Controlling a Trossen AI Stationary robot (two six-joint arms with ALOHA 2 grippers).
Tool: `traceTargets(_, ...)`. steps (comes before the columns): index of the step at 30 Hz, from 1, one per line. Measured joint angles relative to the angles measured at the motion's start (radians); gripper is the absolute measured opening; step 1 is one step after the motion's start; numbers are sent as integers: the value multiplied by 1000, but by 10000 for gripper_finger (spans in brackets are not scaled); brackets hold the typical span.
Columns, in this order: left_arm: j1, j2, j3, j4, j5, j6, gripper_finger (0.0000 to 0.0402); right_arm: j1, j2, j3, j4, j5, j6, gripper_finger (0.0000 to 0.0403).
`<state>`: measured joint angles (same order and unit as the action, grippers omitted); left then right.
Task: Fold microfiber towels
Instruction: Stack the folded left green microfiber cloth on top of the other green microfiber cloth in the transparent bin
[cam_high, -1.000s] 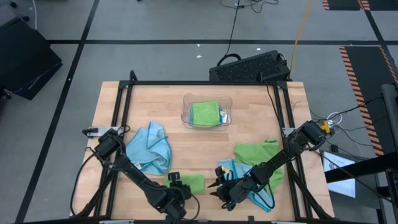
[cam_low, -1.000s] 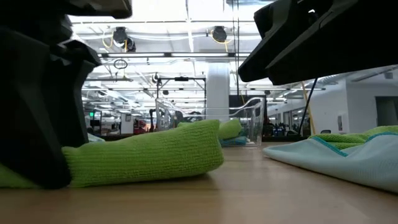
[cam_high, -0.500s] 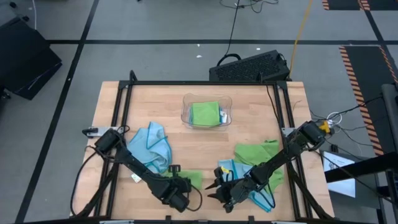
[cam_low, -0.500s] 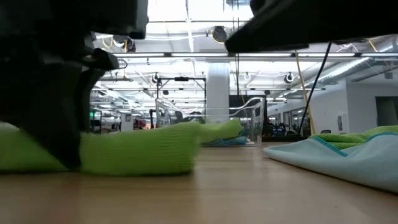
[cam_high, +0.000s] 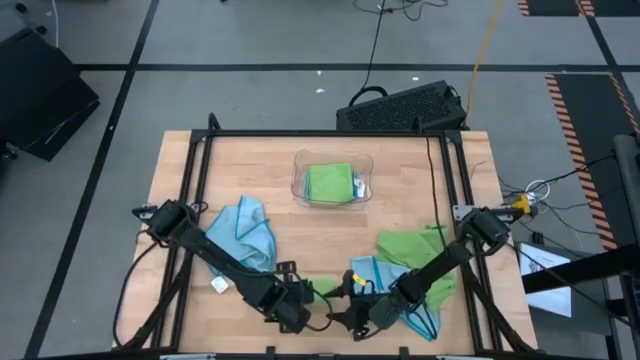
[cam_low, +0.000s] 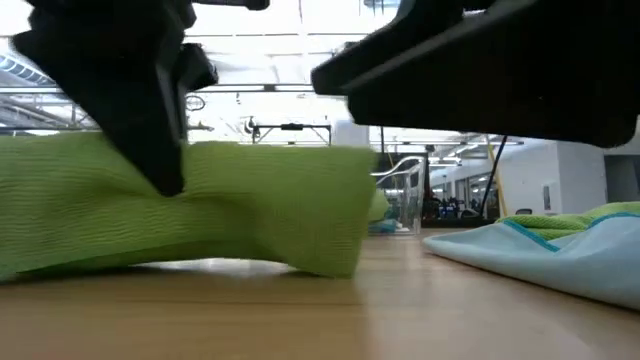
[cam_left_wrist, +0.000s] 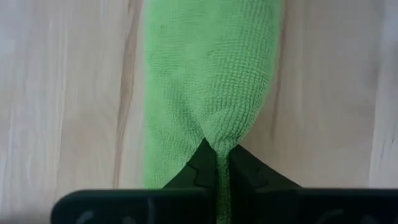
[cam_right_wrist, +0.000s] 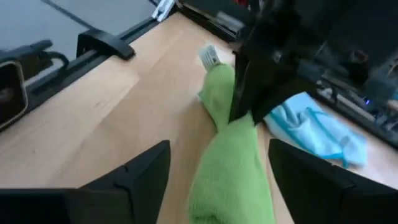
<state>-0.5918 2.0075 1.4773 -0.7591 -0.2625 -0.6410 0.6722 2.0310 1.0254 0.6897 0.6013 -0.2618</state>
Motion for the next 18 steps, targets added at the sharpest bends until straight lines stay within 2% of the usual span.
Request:
traceTargets(5, 6, 0, 1, 18, -1, 12, 16, -41, 47, 0, 18, -47, 108, 289)
traceTargets(10, 7, 0, 1, 27, -1, 11, 15, -65, 64, 0, 5, -30, 214, 281)
traceTargets(14, 7, -1, 2, 31, -3, 20, 12, -75, 64, 0, -54, -26, 259, 240)
traceTargets(18, 7, -2, 2, 31, -4, 27, 16, -78, 64, 0, -82, -26, 304, 156)
